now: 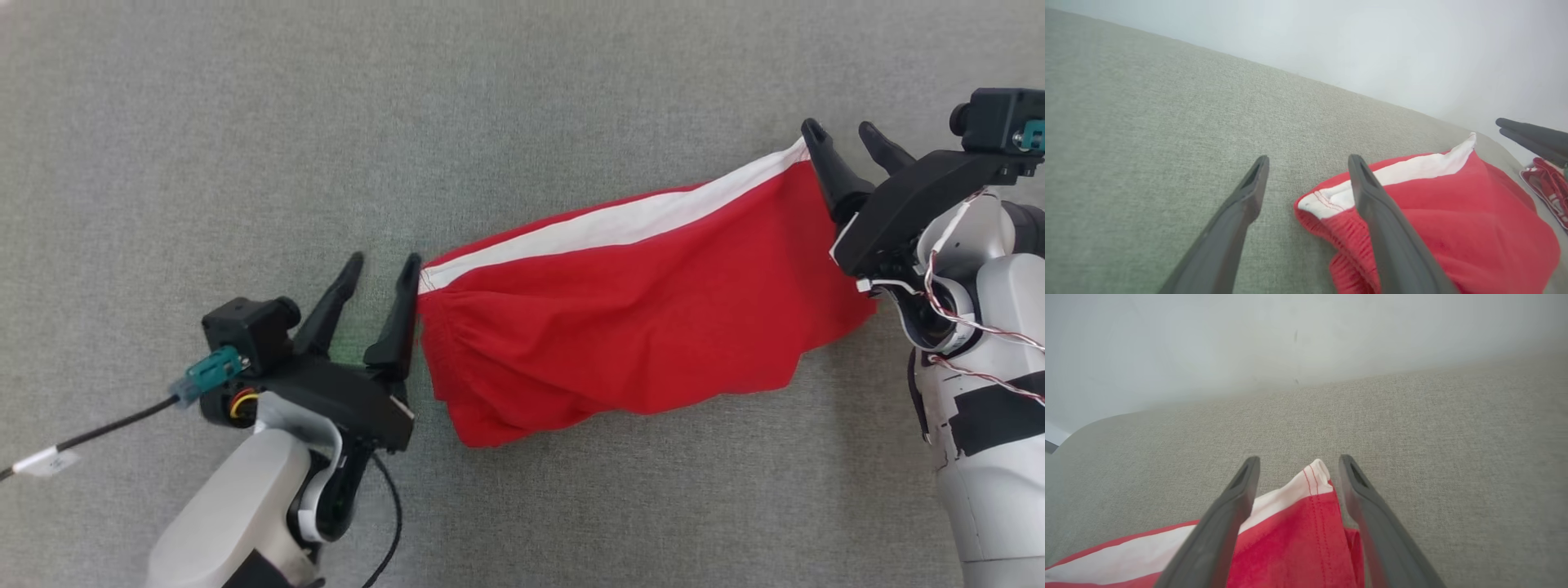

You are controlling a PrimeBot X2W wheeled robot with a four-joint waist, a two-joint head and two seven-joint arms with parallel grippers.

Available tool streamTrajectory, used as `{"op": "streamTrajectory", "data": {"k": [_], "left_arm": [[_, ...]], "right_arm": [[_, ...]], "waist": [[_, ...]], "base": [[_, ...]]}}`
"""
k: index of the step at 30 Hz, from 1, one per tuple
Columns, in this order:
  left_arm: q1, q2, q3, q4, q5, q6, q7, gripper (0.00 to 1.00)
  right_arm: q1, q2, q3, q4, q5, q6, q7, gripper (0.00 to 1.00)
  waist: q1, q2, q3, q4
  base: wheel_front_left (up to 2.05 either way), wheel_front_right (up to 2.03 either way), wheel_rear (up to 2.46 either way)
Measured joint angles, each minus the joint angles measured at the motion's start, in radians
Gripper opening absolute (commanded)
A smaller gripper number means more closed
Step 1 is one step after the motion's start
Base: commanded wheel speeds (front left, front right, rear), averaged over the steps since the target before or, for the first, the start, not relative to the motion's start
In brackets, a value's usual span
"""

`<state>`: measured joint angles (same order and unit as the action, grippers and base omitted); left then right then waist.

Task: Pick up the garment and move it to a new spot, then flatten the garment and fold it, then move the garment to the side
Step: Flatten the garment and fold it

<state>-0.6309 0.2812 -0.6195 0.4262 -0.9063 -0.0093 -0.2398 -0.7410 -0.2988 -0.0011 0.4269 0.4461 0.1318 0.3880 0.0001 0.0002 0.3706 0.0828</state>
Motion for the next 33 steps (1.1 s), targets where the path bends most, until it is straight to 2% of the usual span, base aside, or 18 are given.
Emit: {"op": "streamTrajectory", "data": {"k": [5,8,14,18,25,33], "left_arm": [[0.059,0.038,0.016,-0.037,0.119,0.067,-0.020,1.00],[0.112,0.056,0.044,-0.107,0.212,0.115,-0.021,1.00],[0.285,0.075,0.096,-0.254,0.373,0.144,-0.023,1.00],[0.388,0.045,0.177,-0.349,0.462,0.178,-0.023,1.00],[0.520,-0.037,0.267,-0.394,0.584,0.173,-0.023,1.00],[0.555,-0.091,0.310,-0.380,0.659,0.096,-0.023,1.00]], "right_arm": [[0.040,-0.015,-0.026,-0.030,-0.011,0.000,0.097,1.00],[0.080,-0.022,-0.046,-0.058,-0.004,0.000,0.184,1.00],[0.160,-0.012,-0.139,-0.096,-0.045,0.000,0.293,1.00],[0.189,0.024,-0.185,-0.099,-0.080,0.000,0.364,1.00],[0.174,0.072,-0.249,-0.087,-0.152,0.000,0.416,1.00],[0.089,0.098,-0.325,-0.033,-0.292,0.000,0.474,1.00]], "waist": [[-0.0002,0.0000,-0.048,-0.009],[-0.0003,-0.0001,-0.081,-0.014],[-0.0003,-0.0002,-0.144,-0.021],[-0.0003,-0.0002,-0.173,-0.021],[-0.0003,-0.0003,-0.176,0.003],[-0.0001,-0.0002,-0.136,0.040]], "base": [[0.00,0.00,0.00],[0.00,0.00,0.00],[0.00,0.00,0.00],[0.00,0.00,0.00],[0.00,0.00,0.00],[0.00,0.00,0.00]]}}
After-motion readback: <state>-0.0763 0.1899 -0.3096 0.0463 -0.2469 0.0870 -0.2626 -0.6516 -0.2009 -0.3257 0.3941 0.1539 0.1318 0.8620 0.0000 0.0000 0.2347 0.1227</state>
